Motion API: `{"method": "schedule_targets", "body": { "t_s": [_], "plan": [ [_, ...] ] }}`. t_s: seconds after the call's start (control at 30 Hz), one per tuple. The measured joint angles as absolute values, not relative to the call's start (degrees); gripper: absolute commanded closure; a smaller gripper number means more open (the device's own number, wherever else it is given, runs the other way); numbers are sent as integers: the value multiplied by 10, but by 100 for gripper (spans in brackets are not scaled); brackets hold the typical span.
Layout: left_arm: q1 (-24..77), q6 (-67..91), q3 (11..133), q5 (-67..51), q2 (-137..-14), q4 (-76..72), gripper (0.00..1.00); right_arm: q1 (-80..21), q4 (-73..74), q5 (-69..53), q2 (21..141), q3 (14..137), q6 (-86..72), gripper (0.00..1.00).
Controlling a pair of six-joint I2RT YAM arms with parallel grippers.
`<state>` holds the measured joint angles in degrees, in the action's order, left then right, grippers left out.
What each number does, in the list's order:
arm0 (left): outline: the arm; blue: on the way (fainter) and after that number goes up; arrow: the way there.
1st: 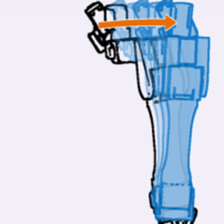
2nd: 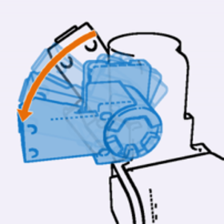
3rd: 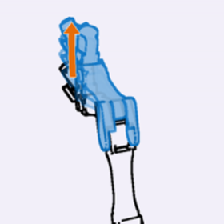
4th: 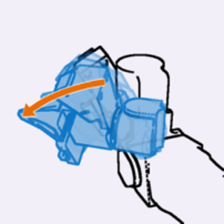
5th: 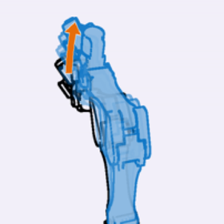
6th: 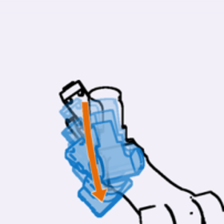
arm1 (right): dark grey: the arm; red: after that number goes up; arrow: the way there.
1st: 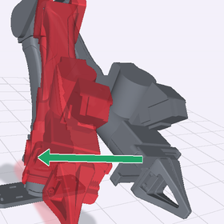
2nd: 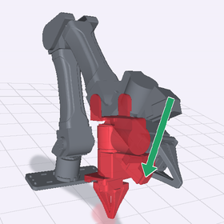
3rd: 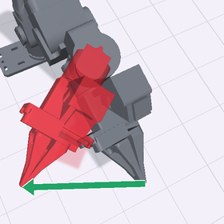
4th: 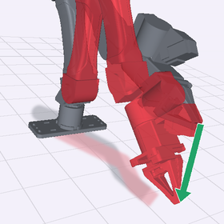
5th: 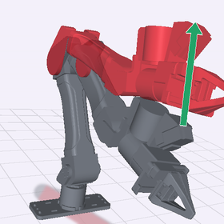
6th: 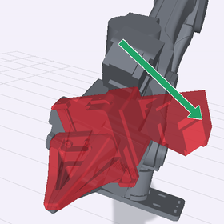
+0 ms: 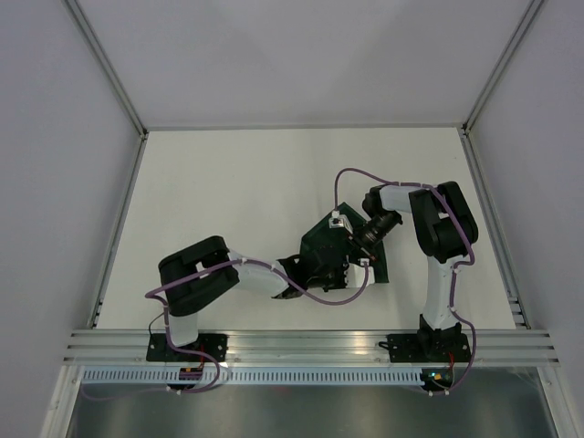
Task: Fold the napkin, place the utensils inside, and roll it up
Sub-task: Roll the napkin at the center of the board.
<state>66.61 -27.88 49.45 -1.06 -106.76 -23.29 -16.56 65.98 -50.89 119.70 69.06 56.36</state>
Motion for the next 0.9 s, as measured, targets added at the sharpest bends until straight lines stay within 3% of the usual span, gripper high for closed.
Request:
{"method": "schedule_targets", "body": {
  "t_s": [0.17,0.33,0.53,0.9],
  "plan": [
    [646,-258,521,-65,-1075,-195,98,-162,665,-503,1197,692,566,87],
    [627,-236,552,-125,-1088,-158,98,-158,670,-496,1194,692,564,63],
    [599,-193,583,-193,-1108,-133,98,-152,669,-483,1165,690,552,46],
    [555,-131,599,-300,-1127,-129,98,-111,559,-469,1096,696,515,41]
  ]
}}
